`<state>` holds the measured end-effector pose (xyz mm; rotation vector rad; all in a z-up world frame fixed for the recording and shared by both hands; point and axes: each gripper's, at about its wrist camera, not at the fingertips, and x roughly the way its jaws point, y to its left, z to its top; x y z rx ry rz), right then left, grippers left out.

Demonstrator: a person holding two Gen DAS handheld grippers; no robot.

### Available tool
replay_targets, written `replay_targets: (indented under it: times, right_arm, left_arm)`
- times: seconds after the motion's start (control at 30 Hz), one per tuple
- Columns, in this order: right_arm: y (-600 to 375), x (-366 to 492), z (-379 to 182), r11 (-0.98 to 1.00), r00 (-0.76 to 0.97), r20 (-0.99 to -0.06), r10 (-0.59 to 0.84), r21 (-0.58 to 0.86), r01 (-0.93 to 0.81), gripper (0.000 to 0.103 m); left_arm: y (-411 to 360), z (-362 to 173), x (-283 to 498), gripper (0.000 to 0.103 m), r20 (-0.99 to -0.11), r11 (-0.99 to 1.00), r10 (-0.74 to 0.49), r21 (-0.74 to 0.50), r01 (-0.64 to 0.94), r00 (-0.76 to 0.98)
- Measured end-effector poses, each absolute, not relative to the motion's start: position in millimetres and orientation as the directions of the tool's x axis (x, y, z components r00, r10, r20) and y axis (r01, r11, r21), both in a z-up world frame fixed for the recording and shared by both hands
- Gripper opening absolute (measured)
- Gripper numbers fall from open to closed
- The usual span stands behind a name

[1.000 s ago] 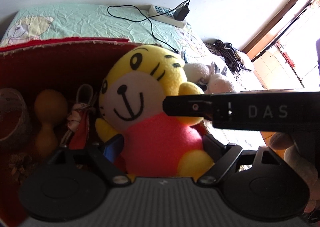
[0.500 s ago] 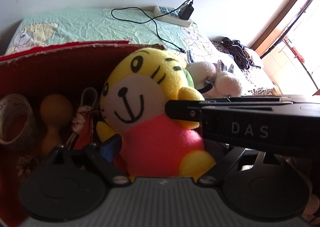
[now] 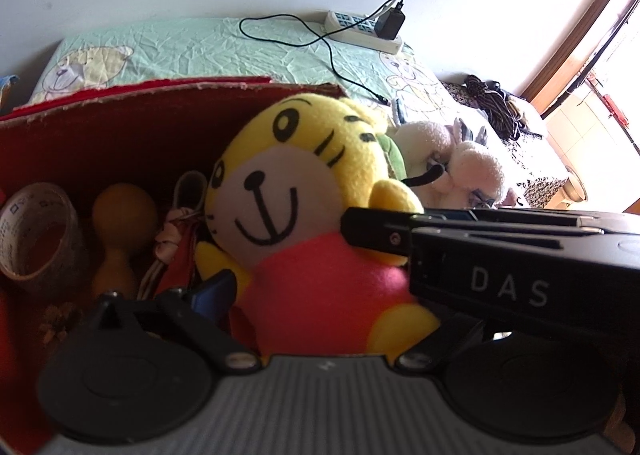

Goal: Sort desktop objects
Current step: 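Lower the tiger plush into the red box and open the right tool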

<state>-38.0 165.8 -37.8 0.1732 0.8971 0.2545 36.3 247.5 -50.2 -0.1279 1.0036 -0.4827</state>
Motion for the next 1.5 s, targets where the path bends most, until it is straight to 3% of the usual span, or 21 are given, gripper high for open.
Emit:
replay_targets:
  times: [0.53, 0.93, 1.3, 1.5]
  right_arm:
    - [163.6, -46.8, -39.3, 0.952, 0.611, -0.735, 0.294, 0.281, -0.121, 0.026]
    - [152.5, -50.2, -41.2, 0.921, 0.596, -0.71, 0.376, 0.36, -0.152, 0.026]
    - [135.0, -45.0, -38.5, 0.859, 0.515, -0.689, 0.51, 0.435, -0.27, 0.027]
    - [117.2, -47.3, -32.1, 0.802, 0.49, -0.634, 0.598, 0.482, -0.354, 0.035]
  left_arm:
    - [245.5, -48.0, 29.4, 0.097, -0.777, 0.898, -0.426, -0.301, 0.322, 0.464]
    - [240.4, -44.7, 23.2, 0.098, -0.78, 0.911, -0.402, -0.287, 0.298, 0.479]
    - [229.9, -39.7, 11.6, 0.099, -0.788, 0.957, -0.289, -0.234, 0.168, 0.544]
    - [224.6, -27.3, -1.5, 0.099, -0.773, 0.978, -0.205, -0.182, 0.1, 0.6]
